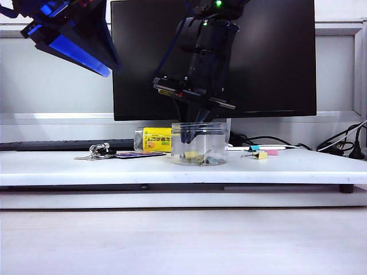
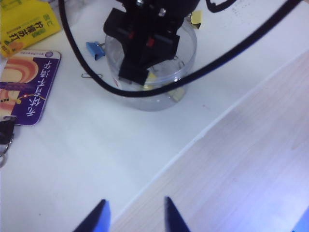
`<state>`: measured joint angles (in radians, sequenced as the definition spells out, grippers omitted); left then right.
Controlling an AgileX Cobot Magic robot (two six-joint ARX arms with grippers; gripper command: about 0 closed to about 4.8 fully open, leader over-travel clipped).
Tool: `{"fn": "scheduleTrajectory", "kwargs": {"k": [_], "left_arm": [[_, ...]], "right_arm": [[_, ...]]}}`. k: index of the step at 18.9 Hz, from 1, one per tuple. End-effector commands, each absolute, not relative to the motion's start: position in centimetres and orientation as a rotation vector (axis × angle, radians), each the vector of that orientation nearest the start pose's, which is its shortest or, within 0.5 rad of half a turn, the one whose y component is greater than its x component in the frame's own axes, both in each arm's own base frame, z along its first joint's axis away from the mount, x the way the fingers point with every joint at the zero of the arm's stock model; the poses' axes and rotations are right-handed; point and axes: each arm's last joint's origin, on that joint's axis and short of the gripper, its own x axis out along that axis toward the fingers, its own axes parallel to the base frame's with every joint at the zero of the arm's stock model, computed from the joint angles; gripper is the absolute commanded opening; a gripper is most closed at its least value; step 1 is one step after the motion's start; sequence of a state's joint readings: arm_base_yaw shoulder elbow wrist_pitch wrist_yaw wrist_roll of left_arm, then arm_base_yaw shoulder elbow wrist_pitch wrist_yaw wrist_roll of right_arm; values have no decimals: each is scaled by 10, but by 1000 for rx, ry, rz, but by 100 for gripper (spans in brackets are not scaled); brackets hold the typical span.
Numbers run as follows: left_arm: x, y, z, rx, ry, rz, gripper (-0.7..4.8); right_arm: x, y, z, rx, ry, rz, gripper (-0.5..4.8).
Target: Take the clips out of the round transparent plastic box and place them on the table.
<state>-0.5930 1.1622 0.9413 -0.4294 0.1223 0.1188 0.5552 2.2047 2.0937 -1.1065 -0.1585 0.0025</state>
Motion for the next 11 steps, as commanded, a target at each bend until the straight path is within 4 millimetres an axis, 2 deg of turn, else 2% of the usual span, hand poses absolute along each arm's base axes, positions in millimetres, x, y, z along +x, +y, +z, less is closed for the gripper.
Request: {"fn": "scheduleTrajectory", "kwargs": {"k": [1,6,9,11], "left_arm": [[200,-140,294,262,589,-731,156],[200,-139,294,262,593,-731,156],[200,-139,294,263,596,-731,156],[200,-139,294,263,596,-731,156]], "right_arm": [[384,245,263,-254,1234,630,45],[381,243,261,-277,1274,634,76],[379,244,261,-282,1283,636,127],[378,243,261,-285,1298,635,186]]}}
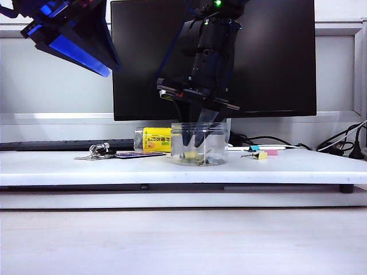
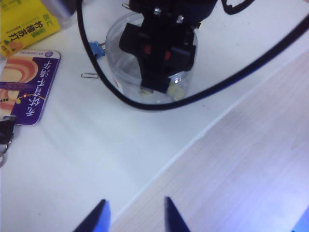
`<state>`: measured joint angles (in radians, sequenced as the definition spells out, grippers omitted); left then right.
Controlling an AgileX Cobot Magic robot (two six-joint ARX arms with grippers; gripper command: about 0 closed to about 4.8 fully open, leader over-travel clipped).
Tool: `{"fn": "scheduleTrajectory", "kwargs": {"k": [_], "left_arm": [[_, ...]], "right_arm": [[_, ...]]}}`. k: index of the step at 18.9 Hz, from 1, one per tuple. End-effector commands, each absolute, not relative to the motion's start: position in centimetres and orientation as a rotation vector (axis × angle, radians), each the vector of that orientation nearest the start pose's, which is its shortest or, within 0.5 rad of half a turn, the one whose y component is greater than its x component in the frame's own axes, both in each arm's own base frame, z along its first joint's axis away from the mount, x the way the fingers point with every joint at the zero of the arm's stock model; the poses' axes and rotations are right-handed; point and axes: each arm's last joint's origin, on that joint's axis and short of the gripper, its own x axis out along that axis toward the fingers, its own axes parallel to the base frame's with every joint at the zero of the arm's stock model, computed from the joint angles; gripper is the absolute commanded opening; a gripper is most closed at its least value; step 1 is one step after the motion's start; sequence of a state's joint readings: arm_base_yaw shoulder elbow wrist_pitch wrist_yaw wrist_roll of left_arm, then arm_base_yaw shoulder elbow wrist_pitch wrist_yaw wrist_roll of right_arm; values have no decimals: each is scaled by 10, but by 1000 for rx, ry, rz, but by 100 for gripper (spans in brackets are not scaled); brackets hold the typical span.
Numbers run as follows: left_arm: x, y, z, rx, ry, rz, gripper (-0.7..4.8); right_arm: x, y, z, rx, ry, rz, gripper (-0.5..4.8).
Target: Take the clips out of the round transparent plastic box and place them on the table.
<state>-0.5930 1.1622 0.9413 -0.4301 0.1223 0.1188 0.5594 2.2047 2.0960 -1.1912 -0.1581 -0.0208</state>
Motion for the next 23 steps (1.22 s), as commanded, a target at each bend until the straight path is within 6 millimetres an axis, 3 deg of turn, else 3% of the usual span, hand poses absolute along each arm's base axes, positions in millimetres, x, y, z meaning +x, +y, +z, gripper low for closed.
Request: {"fn": "scheduleTrajectory", "kwargs": {"k": [1,23], "left_arm": [[200,-139,294,263,596,-731,156],[200,-139,293,261,605,-730,156]], "right_arm": [[377,244,261,-271,1303,656,205],[382,249,239,-301,1345,630,202]]}}
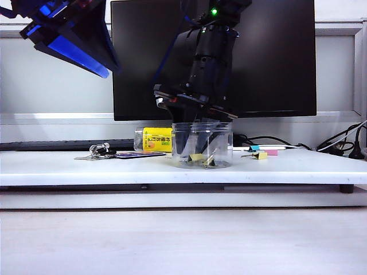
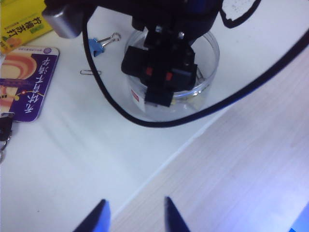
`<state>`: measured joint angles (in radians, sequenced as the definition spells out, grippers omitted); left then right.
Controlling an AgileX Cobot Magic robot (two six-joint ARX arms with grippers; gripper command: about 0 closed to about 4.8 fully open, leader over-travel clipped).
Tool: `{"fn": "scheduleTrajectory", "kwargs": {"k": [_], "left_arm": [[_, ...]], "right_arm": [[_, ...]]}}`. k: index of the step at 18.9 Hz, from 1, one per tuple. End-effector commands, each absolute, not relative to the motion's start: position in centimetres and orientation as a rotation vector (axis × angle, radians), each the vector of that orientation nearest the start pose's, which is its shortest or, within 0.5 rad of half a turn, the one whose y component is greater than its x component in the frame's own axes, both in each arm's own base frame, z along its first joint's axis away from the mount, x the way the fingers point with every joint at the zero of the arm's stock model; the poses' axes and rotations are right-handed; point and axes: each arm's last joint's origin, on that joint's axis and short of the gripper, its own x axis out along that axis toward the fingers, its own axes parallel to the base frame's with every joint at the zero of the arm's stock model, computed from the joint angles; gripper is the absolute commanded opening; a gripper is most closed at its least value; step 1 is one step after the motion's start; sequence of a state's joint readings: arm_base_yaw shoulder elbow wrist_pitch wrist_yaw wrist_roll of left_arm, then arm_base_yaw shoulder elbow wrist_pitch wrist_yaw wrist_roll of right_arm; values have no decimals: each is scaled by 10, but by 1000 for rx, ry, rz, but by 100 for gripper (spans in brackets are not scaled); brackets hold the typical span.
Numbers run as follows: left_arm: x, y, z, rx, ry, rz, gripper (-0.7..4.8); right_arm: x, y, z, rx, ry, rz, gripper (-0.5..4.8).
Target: Take the clips out of the round transparent plastic box and place them on the table.
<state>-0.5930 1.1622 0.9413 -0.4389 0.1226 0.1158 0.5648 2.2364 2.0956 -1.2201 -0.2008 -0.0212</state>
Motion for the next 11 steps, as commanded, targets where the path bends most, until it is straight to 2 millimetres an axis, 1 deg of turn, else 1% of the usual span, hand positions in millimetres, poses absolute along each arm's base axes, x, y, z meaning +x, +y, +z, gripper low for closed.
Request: {"fn": "scheduleTrajectory", "kwargs": {"k": [1,4,6,11], "left_arm": [[200,-139,293,261,604,-730,156],[200,-139,293,262,604,-730,156],[200,-139,293,261,604,-730,156],[200,-139,293,261,603,-730,156]], "right_arm": [[383,250,236,-309,1352,621,202],[384,250,233,-313,1352,616,197],[385,250,233,-339,1335,585,150],[386,249,233,-384,1320,535,144]]}}
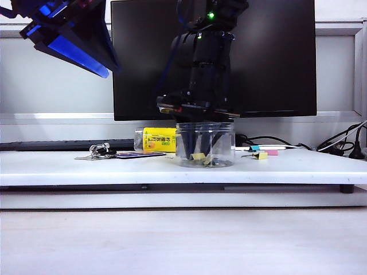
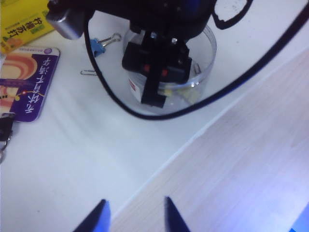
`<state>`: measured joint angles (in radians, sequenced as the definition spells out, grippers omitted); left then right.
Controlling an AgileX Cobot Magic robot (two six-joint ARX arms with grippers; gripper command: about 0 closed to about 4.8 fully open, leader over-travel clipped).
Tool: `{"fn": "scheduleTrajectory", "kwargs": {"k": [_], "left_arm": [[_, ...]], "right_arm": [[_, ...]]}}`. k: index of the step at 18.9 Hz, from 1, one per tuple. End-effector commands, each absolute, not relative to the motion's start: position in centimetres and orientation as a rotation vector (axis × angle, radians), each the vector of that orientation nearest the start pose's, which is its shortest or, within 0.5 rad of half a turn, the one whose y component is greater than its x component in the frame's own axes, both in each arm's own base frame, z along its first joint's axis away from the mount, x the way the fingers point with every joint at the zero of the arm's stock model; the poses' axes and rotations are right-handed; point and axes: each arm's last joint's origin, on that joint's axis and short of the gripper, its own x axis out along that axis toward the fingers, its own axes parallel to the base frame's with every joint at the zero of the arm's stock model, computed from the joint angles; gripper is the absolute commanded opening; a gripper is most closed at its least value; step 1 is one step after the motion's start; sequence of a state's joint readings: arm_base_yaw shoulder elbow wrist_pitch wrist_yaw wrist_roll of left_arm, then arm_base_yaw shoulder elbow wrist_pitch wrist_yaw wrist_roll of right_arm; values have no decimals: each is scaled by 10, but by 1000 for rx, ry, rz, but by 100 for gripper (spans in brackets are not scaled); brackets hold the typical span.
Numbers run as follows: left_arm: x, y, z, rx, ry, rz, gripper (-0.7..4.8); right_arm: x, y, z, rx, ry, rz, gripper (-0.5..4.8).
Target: Take the clips out of the round transparent plastic box and place them on the table.
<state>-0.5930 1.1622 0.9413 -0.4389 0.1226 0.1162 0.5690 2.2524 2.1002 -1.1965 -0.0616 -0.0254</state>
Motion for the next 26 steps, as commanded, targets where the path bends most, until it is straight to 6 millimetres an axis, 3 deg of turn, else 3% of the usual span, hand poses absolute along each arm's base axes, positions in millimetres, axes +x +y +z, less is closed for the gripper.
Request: {"fn": "scheduleTrajectory", "kwargs": {"k": [1,13,18,20,26], "left_arm": [[200,-139,293,261,603,-730,156],[200,-139,293,262,605,-730,156],[200,-139,293,262,605,-729,156],[200,-139,293,262,605,-729,156],[200,-139,293,262,604,-730,156]], "right_arm": [[387,249,233,-383,1317,535,144],[391,247,234,-449,1265,441,111],[392,248,234,-446,1248,439,60],[392,248,234,-445,1244,440,16],[392,248,235,-443,1241,441,-1]]}}
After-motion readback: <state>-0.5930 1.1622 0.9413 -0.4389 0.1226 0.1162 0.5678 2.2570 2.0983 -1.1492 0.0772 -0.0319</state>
